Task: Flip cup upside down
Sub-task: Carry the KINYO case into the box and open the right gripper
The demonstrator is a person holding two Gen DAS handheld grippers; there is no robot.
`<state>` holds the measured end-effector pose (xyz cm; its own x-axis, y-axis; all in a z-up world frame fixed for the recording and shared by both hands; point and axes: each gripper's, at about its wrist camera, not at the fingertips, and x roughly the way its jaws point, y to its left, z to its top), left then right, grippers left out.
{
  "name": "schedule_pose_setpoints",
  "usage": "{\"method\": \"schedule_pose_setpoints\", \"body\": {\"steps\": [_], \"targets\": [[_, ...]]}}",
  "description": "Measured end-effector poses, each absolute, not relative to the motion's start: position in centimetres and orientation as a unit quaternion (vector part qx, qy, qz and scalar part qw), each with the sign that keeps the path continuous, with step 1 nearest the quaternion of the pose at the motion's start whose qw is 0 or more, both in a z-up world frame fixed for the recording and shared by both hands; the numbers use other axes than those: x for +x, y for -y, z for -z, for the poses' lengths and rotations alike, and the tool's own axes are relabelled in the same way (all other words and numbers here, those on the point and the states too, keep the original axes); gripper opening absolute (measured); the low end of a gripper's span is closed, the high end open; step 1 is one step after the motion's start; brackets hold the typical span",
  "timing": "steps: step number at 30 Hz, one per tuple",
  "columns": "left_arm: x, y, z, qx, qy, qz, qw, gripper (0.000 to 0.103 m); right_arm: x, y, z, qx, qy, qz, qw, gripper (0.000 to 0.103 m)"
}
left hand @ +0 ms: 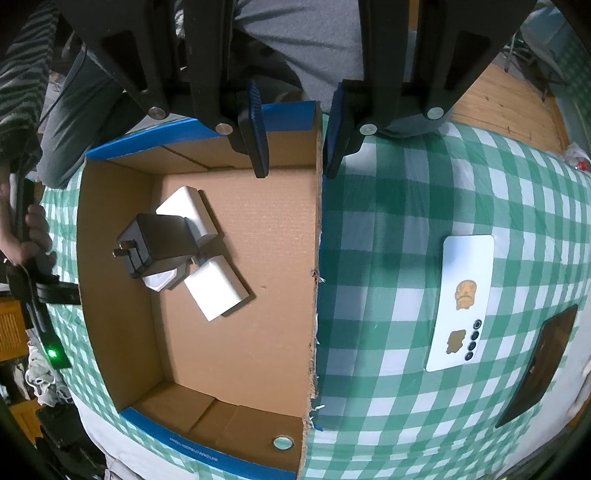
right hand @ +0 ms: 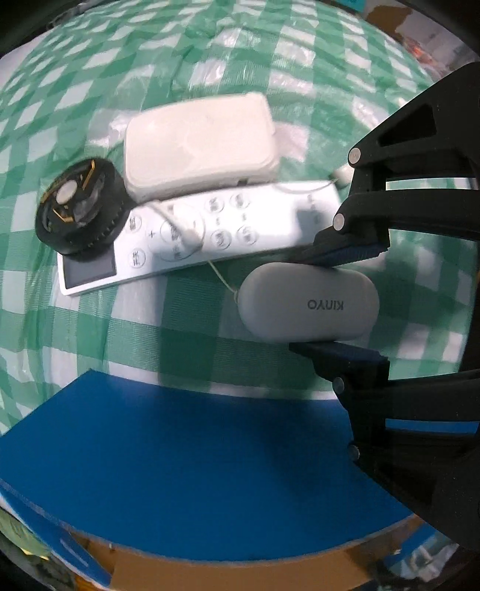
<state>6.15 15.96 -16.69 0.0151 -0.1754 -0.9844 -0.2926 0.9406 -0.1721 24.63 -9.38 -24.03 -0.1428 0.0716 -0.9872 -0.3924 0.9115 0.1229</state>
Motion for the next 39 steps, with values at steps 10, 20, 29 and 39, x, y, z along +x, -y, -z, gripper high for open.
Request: {"method": "schedule_pose_setpoints", "body": {"steps": [10,20,29,39], "targets": [[6.6,-16.0,16.7,-0.159,-0.700,-0.044,0.694,0.029,23.8,9.8,16.8,-0.132,-0.705,-0.194,0.670,0.037],[6.7,-16.0,16.6,-0.158,-0.700,-0.043,0.695,0.029,22.6,5.7,8.0,-0.147,-0.659,-0.251,0.694,0.037],[6.8,-16.0,16.2,-0.158,-0.698,-0.043,0.697,0.029,20.6,-0.2,4.6,-0.156,-0.631,-0.310,0.694,0.037],[6.8,-16.2,16.3,-0.161,-0.698,-0.043,0.697,0.029,19.2,-5.9,7.9,-0.179,-0.642,-0.331,0.668,0.037]]}}
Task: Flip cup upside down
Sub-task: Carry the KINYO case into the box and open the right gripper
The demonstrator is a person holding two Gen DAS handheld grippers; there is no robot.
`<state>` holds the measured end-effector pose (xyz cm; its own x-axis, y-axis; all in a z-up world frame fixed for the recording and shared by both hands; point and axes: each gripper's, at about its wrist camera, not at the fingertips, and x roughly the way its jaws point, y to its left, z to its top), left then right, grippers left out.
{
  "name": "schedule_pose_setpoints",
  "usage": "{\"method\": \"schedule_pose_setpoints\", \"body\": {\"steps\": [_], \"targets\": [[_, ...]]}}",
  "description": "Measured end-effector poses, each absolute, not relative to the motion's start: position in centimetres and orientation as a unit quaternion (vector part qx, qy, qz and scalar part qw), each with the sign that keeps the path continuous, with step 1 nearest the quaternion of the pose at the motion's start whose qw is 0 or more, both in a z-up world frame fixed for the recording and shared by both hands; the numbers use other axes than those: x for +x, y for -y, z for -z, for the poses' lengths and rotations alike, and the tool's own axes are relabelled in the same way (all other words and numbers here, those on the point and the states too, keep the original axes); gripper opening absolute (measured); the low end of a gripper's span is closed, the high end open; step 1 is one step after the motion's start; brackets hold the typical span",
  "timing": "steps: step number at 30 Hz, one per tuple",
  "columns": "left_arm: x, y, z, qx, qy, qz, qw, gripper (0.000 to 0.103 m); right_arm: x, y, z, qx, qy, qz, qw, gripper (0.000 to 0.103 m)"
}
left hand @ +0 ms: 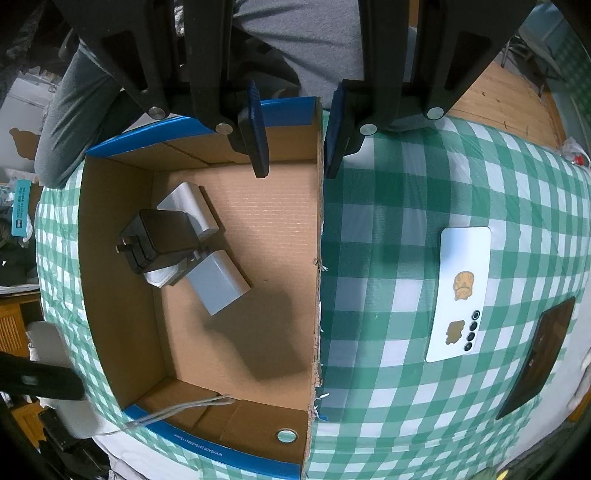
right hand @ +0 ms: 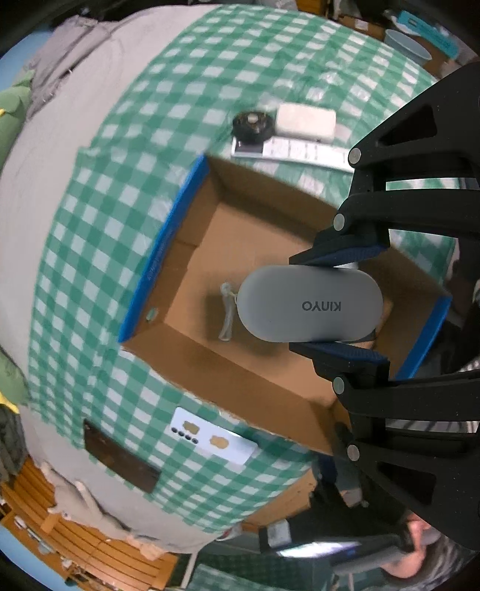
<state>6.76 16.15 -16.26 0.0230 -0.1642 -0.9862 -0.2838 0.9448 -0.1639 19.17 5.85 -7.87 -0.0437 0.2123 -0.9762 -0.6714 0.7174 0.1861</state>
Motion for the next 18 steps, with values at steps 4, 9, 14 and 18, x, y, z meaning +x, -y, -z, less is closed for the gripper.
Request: {"method": "schedule_pose_setpoints", "body": {"steps": [4,9,14,18], "targets": [[6.7,-16.3,16.3,-0.162,-0.697,-0.042,0.697,0.029,19.5,-7.1,11.5,-0.187,-0.657,-0.321,0.656,0.037],[6.6,-16.5,16.4,-0.166,-0.697,-0.040,0.696,0.029,20.2,-7.4,16.3,-0.201,-0.674,-0.296,0.646,0.037],[6.6,-16.5,16.4,-0.166,-0.697,-0.040,0.696,0.029,20.4,-7.3,19.6,-0.213,-0.687,-0.279,0.637,0.037],[6.5,-16.5,16.4,-0.166,-0.697,-0.040,0.697,0.029,20.2,-7.1,21.1,-0.214,-0.695,-0.274,0.629,0.037]]}}
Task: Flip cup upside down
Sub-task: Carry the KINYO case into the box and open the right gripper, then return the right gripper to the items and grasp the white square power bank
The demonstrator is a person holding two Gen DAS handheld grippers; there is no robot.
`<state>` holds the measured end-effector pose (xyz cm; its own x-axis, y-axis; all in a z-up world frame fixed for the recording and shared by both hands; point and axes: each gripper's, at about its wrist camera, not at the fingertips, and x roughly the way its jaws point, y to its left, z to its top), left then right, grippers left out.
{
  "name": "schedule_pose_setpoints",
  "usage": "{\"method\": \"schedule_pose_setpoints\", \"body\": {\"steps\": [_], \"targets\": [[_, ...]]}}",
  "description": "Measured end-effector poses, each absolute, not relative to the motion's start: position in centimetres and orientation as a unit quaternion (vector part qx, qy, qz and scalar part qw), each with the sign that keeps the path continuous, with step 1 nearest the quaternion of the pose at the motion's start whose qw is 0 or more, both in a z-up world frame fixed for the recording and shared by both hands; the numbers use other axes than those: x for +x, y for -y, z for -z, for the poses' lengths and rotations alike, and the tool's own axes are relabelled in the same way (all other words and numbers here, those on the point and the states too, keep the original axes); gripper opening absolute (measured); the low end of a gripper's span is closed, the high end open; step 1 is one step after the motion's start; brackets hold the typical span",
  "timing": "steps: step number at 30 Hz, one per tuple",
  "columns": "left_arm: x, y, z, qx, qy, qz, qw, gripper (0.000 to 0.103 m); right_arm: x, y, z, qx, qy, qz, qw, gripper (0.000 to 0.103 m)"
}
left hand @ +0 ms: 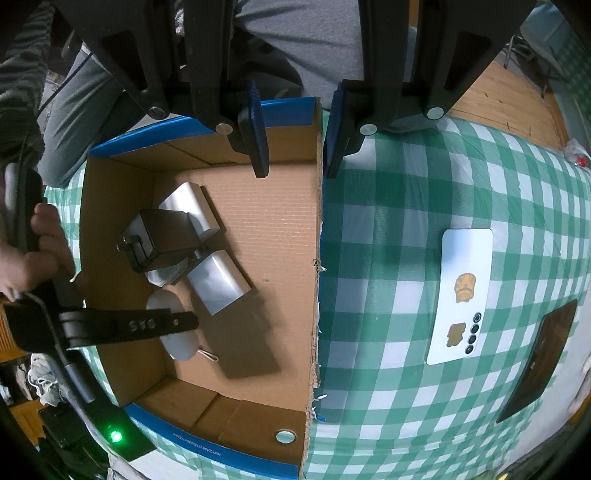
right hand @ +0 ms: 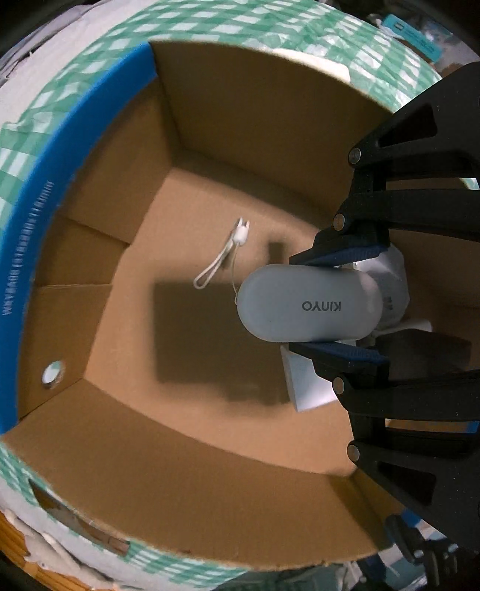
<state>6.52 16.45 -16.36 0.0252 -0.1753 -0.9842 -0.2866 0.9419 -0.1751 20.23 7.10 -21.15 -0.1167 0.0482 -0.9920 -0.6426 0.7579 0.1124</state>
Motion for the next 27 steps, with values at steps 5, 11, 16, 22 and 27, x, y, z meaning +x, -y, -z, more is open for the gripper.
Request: {"method": "schedule_pose_setpoints", "body": {"steps": [5,11,16,22,27], "targets": [[6.5,-16.4,16.4,-0.166,-0.698,-0.040,0.696,0.029,20.0,-7.0,21.9,-0.210,-0.699,-0.273,0.626,0.037],[6.4,-16.4,16.3,-0.169,-0.698,-0.039,0.694,0.029,20.1,-6.8,21.2,-0.208,-0.692,-0.278,0.633,0.057],[6.3,-16.2,16.2,-0.166,-0.699,-0.040,0.695,0.029,20.4,-6.0,19.2,-0.189,-0.685,-0.292,0.640,0.058],[6.3,-16.1,16.2,-0.165,-0.699,-0.041,0.694,0.029,20.4,-5.0,16.1,-0.186,-0.668,-0.312,0.650,0.058],[6.3,-16.1,16.2,-0.165,-0.699,-0.040,0.694,0.029,20.8,-3.4,13.8,-0.168,-0.660,-0.323,0.657,0.058]]}}
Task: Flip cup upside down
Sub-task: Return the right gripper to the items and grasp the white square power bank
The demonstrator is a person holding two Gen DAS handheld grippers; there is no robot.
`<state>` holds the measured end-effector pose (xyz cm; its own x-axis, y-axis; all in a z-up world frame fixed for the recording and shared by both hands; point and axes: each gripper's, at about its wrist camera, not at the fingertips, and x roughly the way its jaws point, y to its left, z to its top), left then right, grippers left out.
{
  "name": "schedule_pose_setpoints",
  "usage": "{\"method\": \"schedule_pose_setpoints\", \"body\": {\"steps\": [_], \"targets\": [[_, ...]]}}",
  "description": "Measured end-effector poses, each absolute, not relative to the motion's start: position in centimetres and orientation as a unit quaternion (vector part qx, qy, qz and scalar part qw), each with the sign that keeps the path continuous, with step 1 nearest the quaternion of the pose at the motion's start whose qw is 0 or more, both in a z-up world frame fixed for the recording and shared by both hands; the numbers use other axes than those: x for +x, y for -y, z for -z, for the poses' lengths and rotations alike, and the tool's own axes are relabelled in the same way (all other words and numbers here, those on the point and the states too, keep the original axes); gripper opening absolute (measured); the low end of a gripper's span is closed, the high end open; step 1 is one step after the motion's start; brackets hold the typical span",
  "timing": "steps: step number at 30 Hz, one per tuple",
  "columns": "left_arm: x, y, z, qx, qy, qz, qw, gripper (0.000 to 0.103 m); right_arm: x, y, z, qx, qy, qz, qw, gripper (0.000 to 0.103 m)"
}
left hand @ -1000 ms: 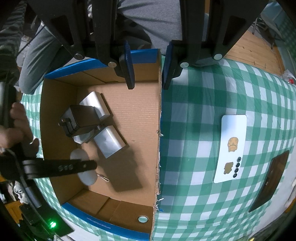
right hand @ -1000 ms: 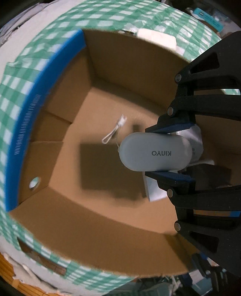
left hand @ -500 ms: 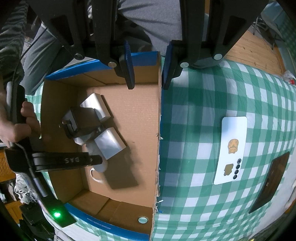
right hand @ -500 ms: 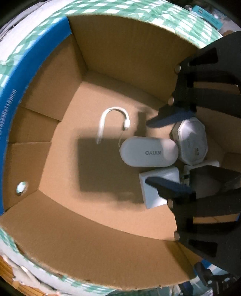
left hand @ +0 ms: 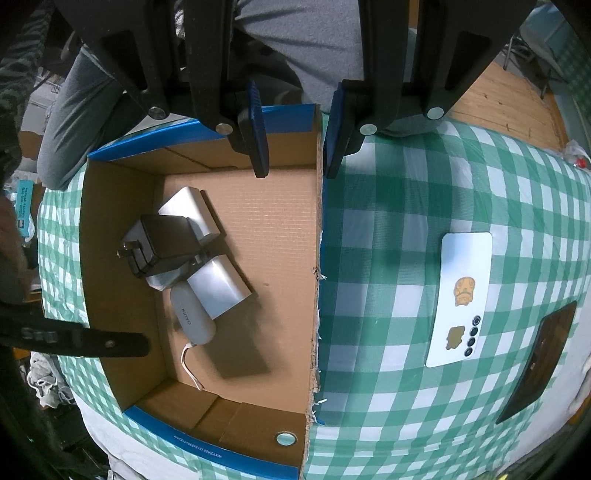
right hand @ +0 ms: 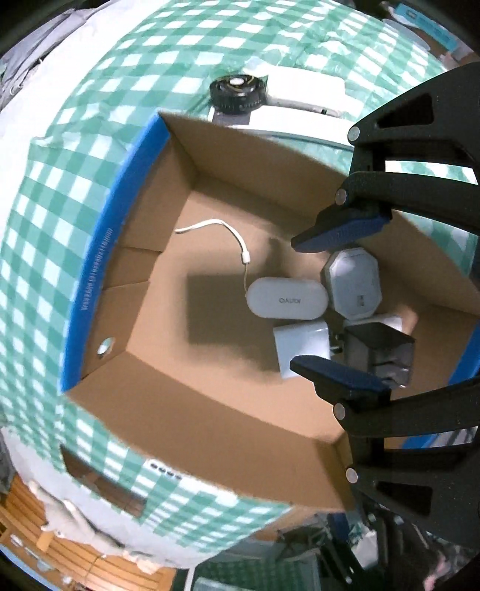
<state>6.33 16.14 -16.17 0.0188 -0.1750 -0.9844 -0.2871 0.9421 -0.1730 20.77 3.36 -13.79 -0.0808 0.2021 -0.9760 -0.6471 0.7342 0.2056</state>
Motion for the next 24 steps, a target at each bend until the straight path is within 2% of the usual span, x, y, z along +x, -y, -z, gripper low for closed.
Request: {"method": "schedule_pose_setpoints", "body": {"steps": [14,19,22,24], "targets": [[6.4,-16.1,16.1,-0.161,-0.699,-0.042,0.695,0.029,22.0,1.8,9.9,-0.160,-0.641,-0.320,0.679,0.059],[6.5,-16.1,16.1,-0.160,-0.700,-0.044,0.695,0.029,22.9,4.5,10.2,-0.161,-0.641,-0.305,0.685,0.060],[6.5,-16.0,16.1,-0.160,-0.700,-0.044,0.695,0.029,24.0,6.2,11.2,-0.167,-0.642,-0.281,0.693,0.067],[6.5,-16.1,16.1,-0.160,-0.700,-0.044,0.695,0.029,24.8,7.4,12.2,-0.165,-0.645,-0.268,0.696,0.067]]}}
